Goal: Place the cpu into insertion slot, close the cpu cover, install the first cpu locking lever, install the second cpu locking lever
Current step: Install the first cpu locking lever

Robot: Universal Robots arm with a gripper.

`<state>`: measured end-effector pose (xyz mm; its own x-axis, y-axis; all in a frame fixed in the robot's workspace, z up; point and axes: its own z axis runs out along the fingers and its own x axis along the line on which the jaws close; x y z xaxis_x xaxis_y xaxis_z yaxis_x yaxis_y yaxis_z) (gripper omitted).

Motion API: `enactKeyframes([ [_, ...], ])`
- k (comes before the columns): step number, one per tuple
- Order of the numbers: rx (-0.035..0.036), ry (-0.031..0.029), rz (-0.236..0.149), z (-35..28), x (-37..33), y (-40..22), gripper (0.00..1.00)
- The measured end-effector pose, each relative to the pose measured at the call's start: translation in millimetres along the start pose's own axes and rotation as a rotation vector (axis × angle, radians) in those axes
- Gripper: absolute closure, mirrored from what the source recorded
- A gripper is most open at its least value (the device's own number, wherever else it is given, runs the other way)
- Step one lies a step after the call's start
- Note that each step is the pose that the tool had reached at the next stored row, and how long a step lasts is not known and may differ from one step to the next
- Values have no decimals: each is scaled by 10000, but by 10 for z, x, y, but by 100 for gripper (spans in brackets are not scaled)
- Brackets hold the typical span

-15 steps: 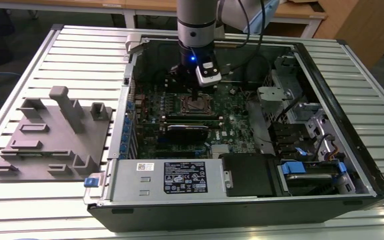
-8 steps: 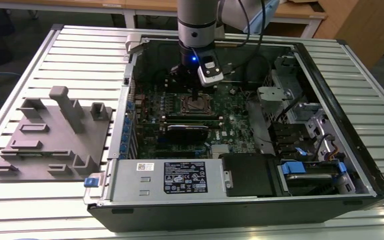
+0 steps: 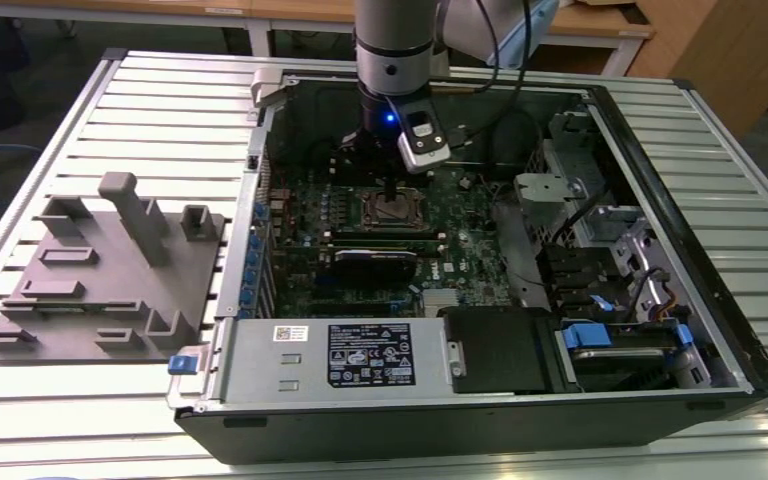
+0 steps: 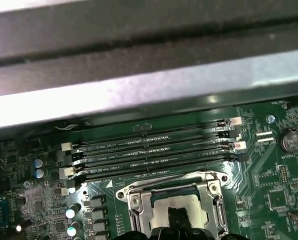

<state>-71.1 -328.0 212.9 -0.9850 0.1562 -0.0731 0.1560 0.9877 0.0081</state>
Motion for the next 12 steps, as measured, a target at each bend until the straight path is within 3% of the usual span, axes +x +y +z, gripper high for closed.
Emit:
enactKeyframes([
  [12, -42, 36, -637, 14, -16, 3, 90],
])
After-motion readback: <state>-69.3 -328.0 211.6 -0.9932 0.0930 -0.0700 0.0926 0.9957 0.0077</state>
